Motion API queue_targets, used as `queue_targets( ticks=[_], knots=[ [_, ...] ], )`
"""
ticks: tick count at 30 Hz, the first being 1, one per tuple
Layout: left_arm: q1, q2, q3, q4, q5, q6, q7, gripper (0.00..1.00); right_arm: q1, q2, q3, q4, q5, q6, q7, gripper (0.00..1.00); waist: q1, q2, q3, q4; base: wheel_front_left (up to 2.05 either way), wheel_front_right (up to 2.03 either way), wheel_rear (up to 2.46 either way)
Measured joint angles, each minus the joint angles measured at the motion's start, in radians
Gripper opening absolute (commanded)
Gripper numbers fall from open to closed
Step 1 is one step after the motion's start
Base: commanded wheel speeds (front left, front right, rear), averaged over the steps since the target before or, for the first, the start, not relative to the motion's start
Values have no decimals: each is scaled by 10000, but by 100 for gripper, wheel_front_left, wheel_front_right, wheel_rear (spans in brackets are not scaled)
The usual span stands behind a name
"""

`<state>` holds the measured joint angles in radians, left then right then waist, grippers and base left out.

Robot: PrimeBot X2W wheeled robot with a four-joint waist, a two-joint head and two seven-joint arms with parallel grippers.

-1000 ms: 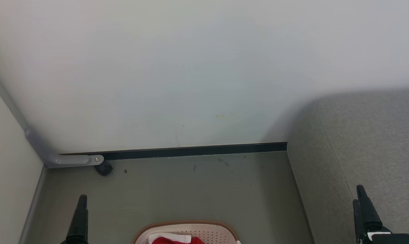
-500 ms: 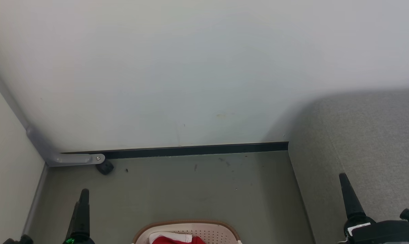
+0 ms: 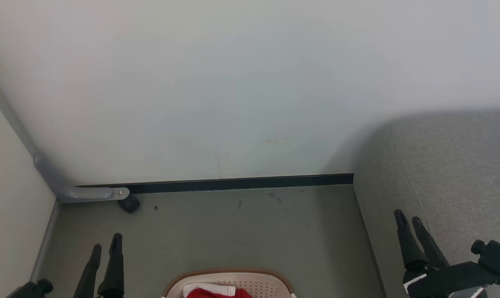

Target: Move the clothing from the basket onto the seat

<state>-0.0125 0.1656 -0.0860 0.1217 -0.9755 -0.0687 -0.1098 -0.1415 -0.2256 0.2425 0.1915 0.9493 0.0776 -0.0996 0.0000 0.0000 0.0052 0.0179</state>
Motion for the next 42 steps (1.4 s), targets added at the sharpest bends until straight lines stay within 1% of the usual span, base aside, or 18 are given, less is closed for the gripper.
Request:
queue_targets(
  ticks=[1,7,10,14,17,18,23,27,29,38,42],
  knots=[
    [0,46,-65,-8,169,65,-79,100,-22,-38,84,0,-184,-69,-19,100,0,0,-1,2,0,0,0],
    [7,199,-274,-40,1220,359,-284,100,-160,-236,554,-67,-1074,-226,-267,100,0,0,-7,15,0,0,0],
    [9,219,-318,-79,1425,424,-345,100,-165,-297,694,-71,-1369,-278,-355,100,0,0,-4,22,0,0,0],
    [15,255,-451,-169,1944,510,-510,100,-191,-410,953,-82,-1887,-426,-522,100,0,0,13,39,0,0,0],
    [18,309,-520,-280,2399,604,-610,100,-280,-525,1124,-100,-2220,-449,-619,100,0,0,30,54,0,0,0],
    [19,324,-537,-303,2510,608,-663,100,-330,-552,1189,-113,-2362,-504,-667,100,0,0,36,59,0,0,0],
    [20,397,-625,-433,3135,700,-853,100,-381,-642,1455,-173,-2872,-602,-878,100,0,0,68,82,0,0,0],
    [24,435,-732,-541,3653,779,-993,100,-454,-736,1680,-188,-3359,-616,-1028,100,0,0,98,98,0,0,0],
    [27,468,-780,-621,3847,780,-1074,100,-554,-796,1774,-224,-3563,-686,-1103,100,0,0,115,106,0,0,0],
    [33,548,-924,-828,4963,844,-1413,100,-745,-1043,2253,-280,-4604,-734,-1459,100,0,0,176,137,0,0,0],
    [44,543,-922,-848,5022,863,-1430,100,-769,-1047,2230,-274,-4640,-777,-1488,100,0,0,182,137,0,0,0]
  ],
)
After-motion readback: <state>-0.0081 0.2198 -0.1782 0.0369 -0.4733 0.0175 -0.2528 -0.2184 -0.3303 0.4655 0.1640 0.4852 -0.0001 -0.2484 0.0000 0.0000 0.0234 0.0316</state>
